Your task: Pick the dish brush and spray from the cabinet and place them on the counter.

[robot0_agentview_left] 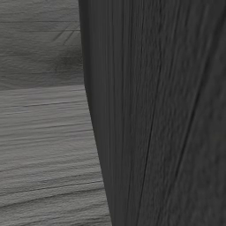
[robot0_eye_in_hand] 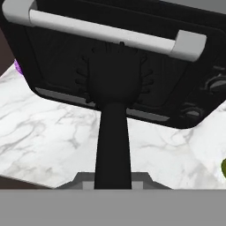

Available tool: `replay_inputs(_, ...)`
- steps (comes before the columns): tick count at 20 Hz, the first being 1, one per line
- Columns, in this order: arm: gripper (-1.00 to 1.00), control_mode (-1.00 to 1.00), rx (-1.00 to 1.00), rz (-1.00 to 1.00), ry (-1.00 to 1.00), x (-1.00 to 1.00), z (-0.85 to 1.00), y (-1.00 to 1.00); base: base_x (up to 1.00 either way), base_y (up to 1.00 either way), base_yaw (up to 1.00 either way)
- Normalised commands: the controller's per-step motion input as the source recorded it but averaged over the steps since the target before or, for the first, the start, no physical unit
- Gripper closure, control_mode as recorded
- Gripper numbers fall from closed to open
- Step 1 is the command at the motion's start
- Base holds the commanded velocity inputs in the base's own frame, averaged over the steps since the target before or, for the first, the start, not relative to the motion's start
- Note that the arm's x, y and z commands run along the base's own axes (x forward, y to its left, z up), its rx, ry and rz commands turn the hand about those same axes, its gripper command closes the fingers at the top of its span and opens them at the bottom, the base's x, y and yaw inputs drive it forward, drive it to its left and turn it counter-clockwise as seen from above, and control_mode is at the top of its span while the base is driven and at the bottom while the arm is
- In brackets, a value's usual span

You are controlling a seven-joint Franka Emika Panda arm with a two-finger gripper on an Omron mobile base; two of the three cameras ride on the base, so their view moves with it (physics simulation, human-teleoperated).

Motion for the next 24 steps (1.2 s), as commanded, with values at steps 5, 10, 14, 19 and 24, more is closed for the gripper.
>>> replay_inputs(5,1.00,-1.00,0.00,0.00,0.00,-0.04,-0.48,-0.10,0.00,0.00,0.00)
replay_inputs(10,1.00,-1.00,-0.01,0.00,0.00,0.00,-0.46,-0.06,0.00,0.00,0.00)
replay_inputs(14,1.00,-1.00,-0.02,0.00,0.00,0.00,-0.45,-0.02,0.00,0.00,0.00)
replay_inputs(19,1.00,-1.00,-0.03,0.00,0.00,0.00,-0.44,-0.01,0.00,0.00,0.00)
replay_inputs(24,1.00,-1.00,-0.02,0.00,0.00,0.00,-0.37,0.00,0.00,0.00,0.00)
